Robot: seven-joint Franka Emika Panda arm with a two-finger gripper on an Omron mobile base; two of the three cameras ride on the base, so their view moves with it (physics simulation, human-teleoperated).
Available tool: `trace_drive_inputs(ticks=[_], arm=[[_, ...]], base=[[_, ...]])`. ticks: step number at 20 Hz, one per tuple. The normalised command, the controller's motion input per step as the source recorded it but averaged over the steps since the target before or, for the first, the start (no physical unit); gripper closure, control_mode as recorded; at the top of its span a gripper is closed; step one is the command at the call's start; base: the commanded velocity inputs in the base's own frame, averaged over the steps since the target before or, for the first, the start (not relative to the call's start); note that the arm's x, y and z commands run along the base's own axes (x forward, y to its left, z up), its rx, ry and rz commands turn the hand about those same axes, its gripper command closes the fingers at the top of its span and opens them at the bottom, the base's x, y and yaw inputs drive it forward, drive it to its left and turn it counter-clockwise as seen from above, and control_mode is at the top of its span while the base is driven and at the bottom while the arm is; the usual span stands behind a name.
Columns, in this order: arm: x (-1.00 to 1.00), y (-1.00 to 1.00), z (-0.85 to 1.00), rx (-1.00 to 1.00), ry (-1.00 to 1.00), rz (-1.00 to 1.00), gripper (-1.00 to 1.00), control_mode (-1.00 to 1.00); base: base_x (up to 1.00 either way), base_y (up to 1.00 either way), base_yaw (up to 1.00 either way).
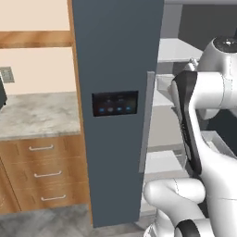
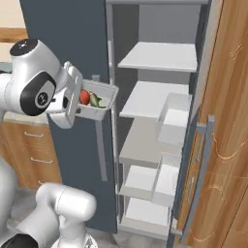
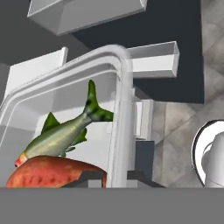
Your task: Place the tupperware containing the fish and sweet potato meal in the microwave. Close the microwave door and press the start button to reheat the meal.
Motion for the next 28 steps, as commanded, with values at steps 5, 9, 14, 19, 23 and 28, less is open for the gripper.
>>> trace_drive_inputs(ticks=[5, 9, 14, 19, 23, 28], arm=[[0.00, 0.00, 0.00, 0.00, 0.00, 0.00, 1.00, 1.00], [0.00, 0.00, 0.00, 0.00, 0.00, 0.00, 1.00, 1.00], [0.00, 0.00, 0.00, 0.00, 0.00, 0.00, 1.00, 1.00], [0.00, 0.00, 0.00, 0.00, 0.00, 0.00, 1.00, 1.00], [0.00, 0.00, 0.00, 0.00, 0.00, 0.00, 1.00, 1.00], [0.00, 0.00, 0.00, 0.00, 0.00, 0.00, 1.00, 1.00]], base=[[-0.43, 0.51, 0.27], [-0.74, 0.30, 0.25], [-0.79, 0.13, -0.10], [-0.34, 0.30, -0.42], [-0.02, 0.38, -0.61], [0.00, 0.29, -0.74]])
